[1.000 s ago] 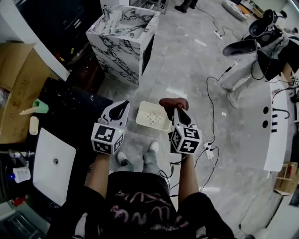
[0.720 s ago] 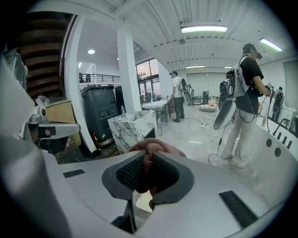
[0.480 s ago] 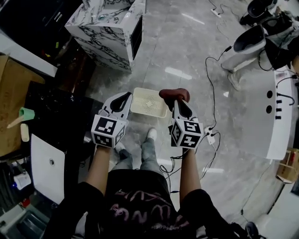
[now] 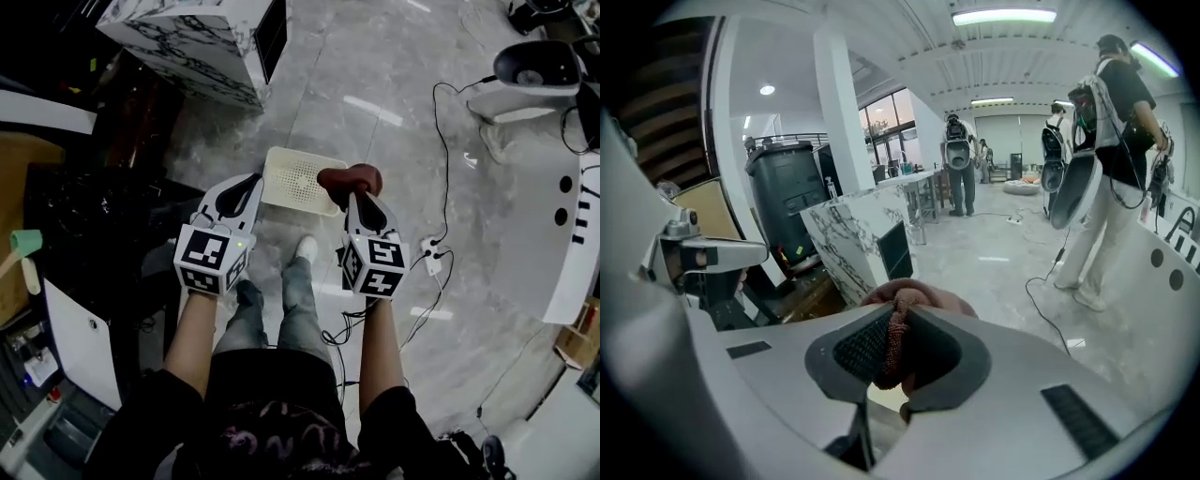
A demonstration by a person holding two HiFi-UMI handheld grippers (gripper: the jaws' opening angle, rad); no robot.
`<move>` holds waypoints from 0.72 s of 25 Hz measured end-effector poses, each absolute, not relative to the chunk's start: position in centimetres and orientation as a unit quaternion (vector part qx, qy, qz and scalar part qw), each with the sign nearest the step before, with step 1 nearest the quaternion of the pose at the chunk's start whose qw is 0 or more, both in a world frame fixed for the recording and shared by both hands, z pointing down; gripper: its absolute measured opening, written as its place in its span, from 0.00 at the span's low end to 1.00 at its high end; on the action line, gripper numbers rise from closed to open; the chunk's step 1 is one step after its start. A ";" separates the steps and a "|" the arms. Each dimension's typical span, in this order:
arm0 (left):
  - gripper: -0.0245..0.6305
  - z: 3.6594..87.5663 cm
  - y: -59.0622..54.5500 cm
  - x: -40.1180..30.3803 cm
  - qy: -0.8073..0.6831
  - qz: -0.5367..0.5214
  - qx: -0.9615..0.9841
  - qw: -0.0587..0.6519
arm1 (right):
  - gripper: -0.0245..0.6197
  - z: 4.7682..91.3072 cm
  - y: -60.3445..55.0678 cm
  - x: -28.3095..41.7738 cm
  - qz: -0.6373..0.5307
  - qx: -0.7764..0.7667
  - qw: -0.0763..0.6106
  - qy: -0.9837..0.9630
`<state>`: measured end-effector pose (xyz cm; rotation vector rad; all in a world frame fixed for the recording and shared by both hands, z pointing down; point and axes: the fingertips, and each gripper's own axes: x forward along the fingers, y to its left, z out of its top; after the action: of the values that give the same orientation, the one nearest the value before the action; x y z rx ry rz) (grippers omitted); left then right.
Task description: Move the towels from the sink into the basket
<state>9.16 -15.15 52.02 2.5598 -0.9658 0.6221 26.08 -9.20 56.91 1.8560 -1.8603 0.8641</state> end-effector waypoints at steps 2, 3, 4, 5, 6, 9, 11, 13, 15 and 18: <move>0.06 54.2 -15.8 9.6 -0.341 0.224 0.896 0.174 | 0.12 59.3 -9.8 26.6 0.318 0.657 0.187 -0.658; 0.06 55.4 -16.1 9.8 -0.341 0.228 0.894 0.178 | 0.12 60.5 -10.0 26.7 0.323 0.656 0.188 -0.656; 0.06 56.7 -16.3 9.9 -0.341 0.233 0.892 0.182 | 0.12 61.8 -10.2 26.8 0.328 0.654 0.189 -0.655; 0.06 58.0 -16.5 10.1 -0.341 0.237 0.890 0.186 | 0.13 63.0 -10.3 26.8 0.334 0.652 0.190 -0.654; 0.06 59.4 -16.6 10.1 -0.341 0.242 0.888 0.191 | 0.12 64.2 -10.4 26.7 0.341 0.649 0.191 -0.653; 0.06 63.1 -16.7 10.4 -0.340 0.253 0.883 0.203 | 0.13 68.0 -10.5 26.6 0.354 0.641 0.196 -0.652; 0.06 65.5 -16.9 10.6 -0.339 0.259 0.881 0.206 | 0.12 70.9 -10.7 26.9 0.355 0.639 0.204 -0.651; 0.06 68.2 -16.6 10.4 -0.335 0.272 0.876 0.213 | 0.13 73.9 -10.4 27.0 0.363 0.635 0.218 -0.647; 0.06 71.0 -16.1 10.0 -0.332 0.286 0.871 0.222 | 0.13 76.9 -10.1 27.2 0.371 0.629 0.232 -0.643; 0.06 75.5 -16.1 9.6 -0.330 0.303 0.864 0.230 | 0.13 81.4 -10.2 27.7 0.378 0.624 0.244 -0.639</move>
<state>9.62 -16.09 75.52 2.3765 -0.9091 0.8327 27.75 -10.18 81.43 1.7026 -1.7455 1.0317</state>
